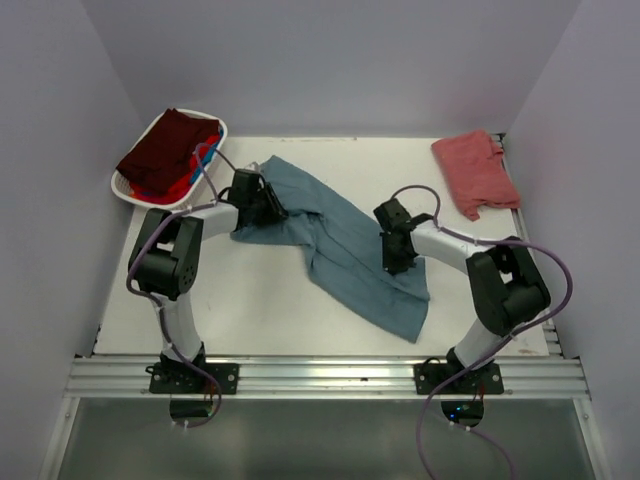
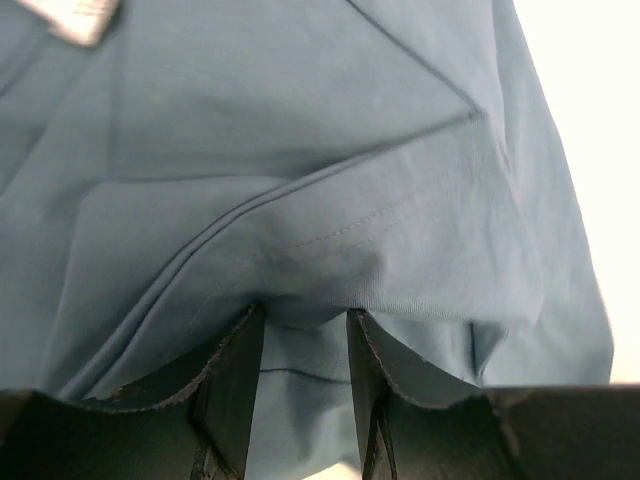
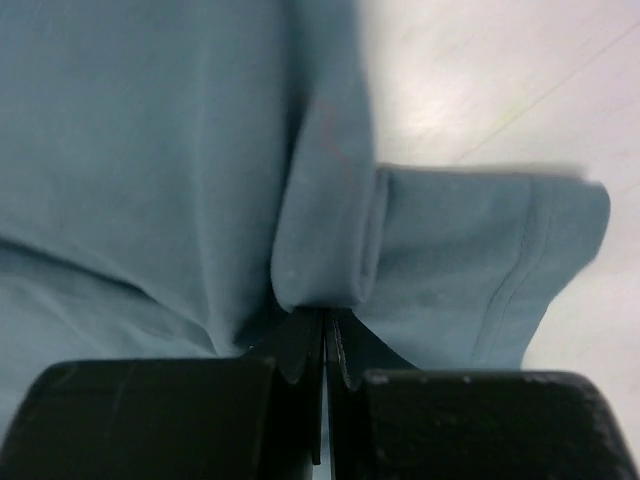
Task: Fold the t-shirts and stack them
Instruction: Fold the tshirt
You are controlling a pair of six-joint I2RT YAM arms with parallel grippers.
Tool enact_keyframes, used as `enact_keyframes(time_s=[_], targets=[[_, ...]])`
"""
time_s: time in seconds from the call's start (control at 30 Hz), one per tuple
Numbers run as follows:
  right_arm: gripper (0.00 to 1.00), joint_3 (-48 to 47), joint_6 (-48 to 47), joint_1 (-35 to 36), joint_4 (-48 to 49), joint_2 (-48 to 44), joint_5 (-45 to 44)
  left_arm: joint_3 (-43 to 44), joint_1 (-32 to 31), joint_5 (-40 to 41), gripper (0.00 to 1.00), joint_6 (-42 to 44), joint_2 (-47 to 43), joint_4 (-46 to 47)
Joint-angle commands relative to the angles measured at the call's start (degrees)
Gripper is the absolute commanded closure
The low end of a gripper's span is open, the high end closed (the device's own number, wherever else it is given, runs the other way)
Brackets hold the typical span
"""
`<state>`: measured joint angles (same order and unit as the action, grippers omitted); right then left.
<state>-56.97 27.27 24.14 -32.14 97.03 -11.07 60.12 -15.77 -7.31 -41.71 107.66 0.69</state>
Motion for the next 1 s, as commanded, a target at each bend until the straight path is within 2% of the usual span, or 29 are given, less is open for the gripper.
enact_keyframes(time_s=[0.0, 0.27, 0.4, 0.57, 0.73, 0.97], targets=[[1.00, 3.70, 2.96, 6.68, -10.65, -1.84, 5.00, 7.44, 1.70, 0.20, 0.57, 3.83, 8.25, -4.81], [1.00, 7.66, 9.46, 18.04, -13.48, -9.05, 8.60, 22.05, 2.67, -7.27, 0.56, 10.85, 17.23, -5.08], [1.00, 9.33, 14.03, 23.92, -11.90, -10.72, 9.93, 31.27, 2.67, -15.00, 0.56, 13.85, 23.72, -5.87], [1.00, 11.26, 16.76, 26.39, -6.11, -11.25, 14.22, 41.45, 2.59, -22.03, 0.56, 14.56, 29.79, -6.92], [1.00, 11.09, 18.61, 28.77, -4.69, -10.11, 15.02, 49.73, 2.41, -28.45, 0.54, 16.48, 35.69, -9.47], [1.00, 13.02, 21.33, 31.23, -1.26, -12.04, 20.03, 54.93, 2.24, -32.93, 0.42, 19.39, 38.15, -6.76]])
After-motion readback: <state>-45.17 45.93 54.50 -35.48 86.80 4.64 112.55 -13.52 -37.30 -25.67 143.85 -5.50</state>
